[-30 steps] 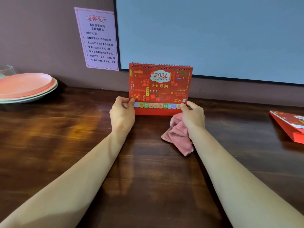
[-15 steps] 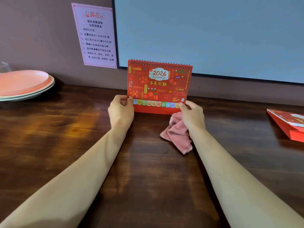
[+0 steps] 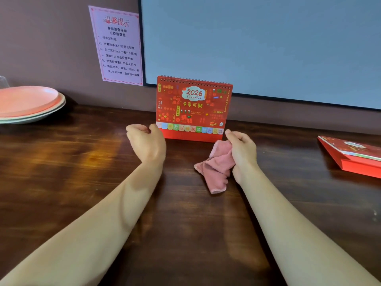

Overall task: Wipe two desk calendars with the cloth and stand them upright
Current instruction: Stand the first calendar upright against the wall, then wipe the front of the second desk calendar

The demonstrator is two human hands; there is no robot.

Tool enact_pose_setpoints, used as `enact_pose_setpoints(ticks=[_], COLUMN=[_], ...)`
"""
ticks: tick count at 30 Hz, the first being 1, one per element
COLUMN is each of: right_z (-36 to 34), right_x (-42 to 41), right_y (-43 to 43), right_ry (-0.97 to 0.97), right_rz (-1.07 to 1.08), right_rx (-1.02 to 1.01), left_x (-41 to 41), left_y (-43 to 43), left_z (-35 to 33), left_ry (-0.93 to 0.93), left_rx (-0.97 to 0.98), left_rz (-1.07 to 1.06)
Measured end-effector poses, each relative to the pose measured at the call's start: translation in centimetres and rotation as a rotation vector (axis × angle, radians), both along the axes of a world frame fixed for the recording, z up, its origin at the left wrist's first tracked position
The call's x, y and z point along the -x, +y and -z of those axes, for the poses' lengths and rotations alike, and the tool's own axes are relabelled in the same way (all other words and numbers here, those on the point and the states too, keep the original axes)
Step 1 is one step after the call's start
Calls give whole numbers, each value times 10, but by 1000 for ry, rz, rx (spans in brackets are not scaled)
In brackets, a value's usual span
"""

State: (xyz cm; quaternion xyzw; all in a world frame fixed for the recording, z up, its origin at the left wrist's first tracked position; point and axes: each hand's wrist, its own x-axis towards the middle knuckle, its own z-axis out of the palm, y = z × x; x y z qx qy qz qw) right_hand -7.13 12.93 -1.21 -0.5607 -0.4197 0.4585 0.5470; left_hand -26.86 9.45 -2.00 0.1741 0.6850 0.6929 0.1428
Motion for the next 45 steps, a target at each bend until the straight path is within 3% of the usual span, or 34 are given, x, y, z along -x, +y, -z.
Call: enact_pose_setpoints(ticks=[3, 9, 12, 20, 23, 30, 39, 45], right_z=[-15, -34, -38, -44, -36, -32, -33, -41], right_x=[-12, -60, -95, -160, -181, -226, -267, -288], right_y=[-25, -46, -37, 8, 12, -3, -21, -15], right_ry=[130, 210, 238, 229, 76, 31, 157, -26], right_rz=[-56, -90, -65, -142, -221, -371, -186, -1], right_rx=[36, -54, -59, -123, -160, -113, -80, -137], left_x=[-41, -136, -169, -212, -231, -276, -316, -347], left_y=[-7, -26, -24, 33, 47, 54, 49, 60], left_z=[-9, -40, -43, -36, -42, -55, -56, -46], left_ry=[-22, 212, 217, 76, -5, -97, 50, 101], left_rx=[-19, 8, 3, -196, -218, -211, -196, -105], left_rz=[236, 1006, 1190, 980, 908, 972, 964, 816])
